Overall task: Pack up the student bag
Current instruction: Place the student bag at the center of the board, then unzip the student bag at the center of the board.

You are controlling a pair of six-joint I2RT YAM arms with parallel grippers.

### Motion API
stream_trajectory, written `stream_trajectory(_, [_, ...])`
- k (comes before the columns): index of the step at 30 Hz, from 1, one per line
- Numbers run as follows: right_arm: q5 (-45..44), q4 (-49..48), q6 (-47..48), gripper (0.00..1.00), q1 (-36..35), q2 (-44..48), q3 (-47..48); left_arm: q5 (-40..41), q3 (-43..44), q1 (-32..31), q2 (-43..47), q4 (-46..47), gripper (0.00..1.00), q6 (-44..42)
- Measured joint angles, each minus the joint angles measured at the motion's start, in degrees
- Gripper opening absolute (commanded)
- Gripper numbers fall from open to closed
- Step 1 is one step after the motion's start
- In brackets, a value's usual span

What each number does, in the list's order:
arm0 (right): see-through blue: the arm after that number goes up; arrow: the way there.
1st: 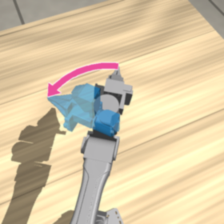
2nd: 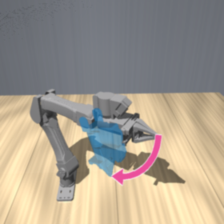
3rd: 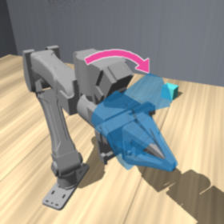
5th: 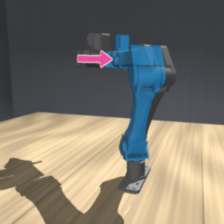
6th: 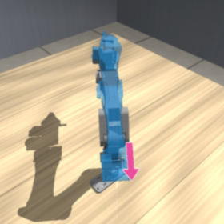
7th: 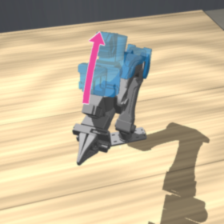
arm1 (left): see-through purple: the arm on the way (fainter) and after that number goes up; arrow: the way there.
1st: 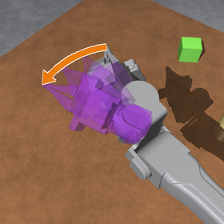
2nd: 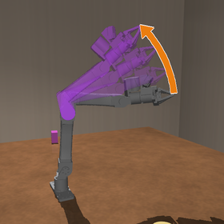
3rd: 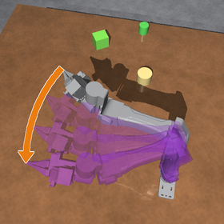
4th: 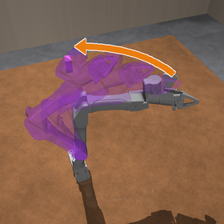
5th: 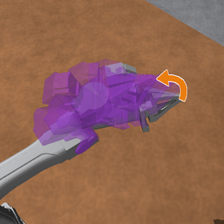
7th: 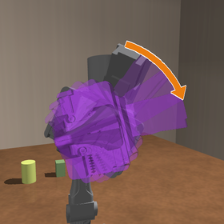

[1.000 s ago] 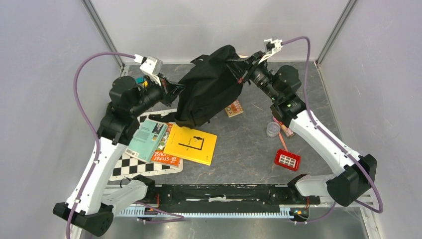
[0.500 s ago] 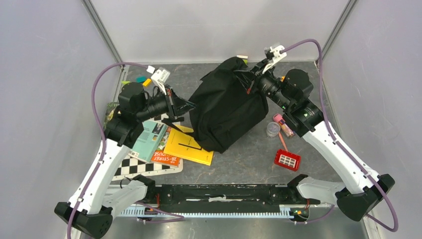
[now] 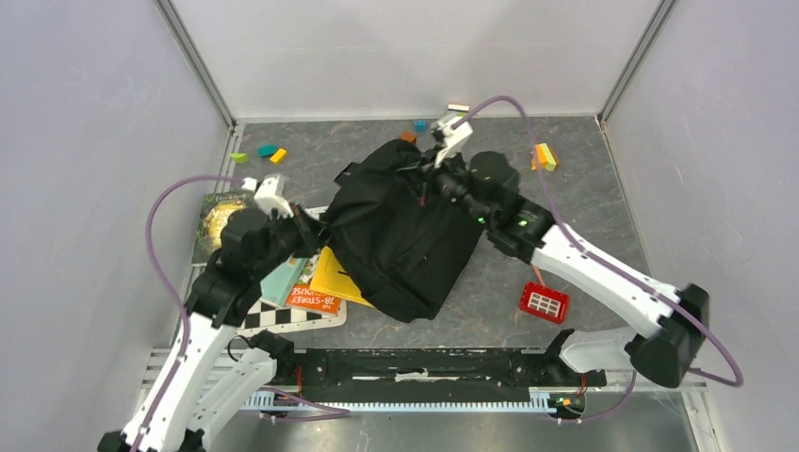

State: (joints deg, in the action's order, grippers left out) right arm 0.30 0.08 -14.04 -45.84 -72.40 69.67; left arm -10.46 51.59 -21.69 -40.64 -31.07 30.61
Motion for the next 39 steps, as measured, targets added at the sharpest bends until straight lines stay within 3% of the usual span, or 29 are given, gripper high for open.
stream_trajectory(2, [-0.70, -2.99, -0.57, 0.08, -2.49, -3.45, -0.33, 5.18, -2.60, 0.02, 4.24, -3.13, 0.58, 0.28])
stream_trajectory(4, [-1.44, -5.66, -0.92, 0.09, -4.57, -7.41, -0.31, 8.79, -4.02, 0.02, 7.21, -6.16, 0.80, 0.61])
stream_trajectory(6, [-1.97, -7.48, -1.16, 0.15, -6.36, -11.19, -0.20, 12.20, -4.33, 0.02, 9.09, -10.01, 0.89, 0.87])
stream_trajectory(9, [-2.03, -8.81, -1.57, 0.39, -8.52, -16.39, 0.24, 17.66, -4.28, 0.02, 10.91, -16.06, 0.98, 0.70])
stream_trajectory(13, [-0.20, -8.52, -2.25, 0.78, -9.70, -18.40, 0.24, 24.81, -2.73, 0.00, 13.79, -22.14, 1.00, -0.28])
stream_trajectory(17, [1.25, -6.16, -0.92, 0.95, -10.19, -16.79, 0.24, 32.22, 1.75, 0.02, 16.79, -21.97, 1.00, -1.22])
stream_trajectory(21, [0.37, -3.08, 0.96, 0.98, -10.32, -11.89, -0.35, 35.43, 3.50, 0.02, 18.08, -18.99, 1.00, -2.78])
stream_trajectory(25, [-4.81, -0.66, 2.75, 0.98, -10.36, -2.80, -5.11, 32.85, 3.45, 0.02, 15.19, -16.28, 1.00, -3.39])
stream_trajectory(31, [-15.30, 4.90, 2.43, 0.98, -9.75, 1.88, -12.35, 26.80, 4.13, 0.02, -0.74, -11.47, 1.00, -5.20])
stream_trajectory(35, [-17.77, 9.33, 0.85, 0.98, -6.32, 2.08, -19.34, 26.86, 4.48, 0.15, -11.41, -9.77, 1.00, -7.41])
stream_trajectory(39, [-18.34, 12.52, -0.31, 0.98, -1.64, 3.61, -26.40, 26.91, 4.04, 0.37, -15.45, -7.61, 1.00, -9.22])
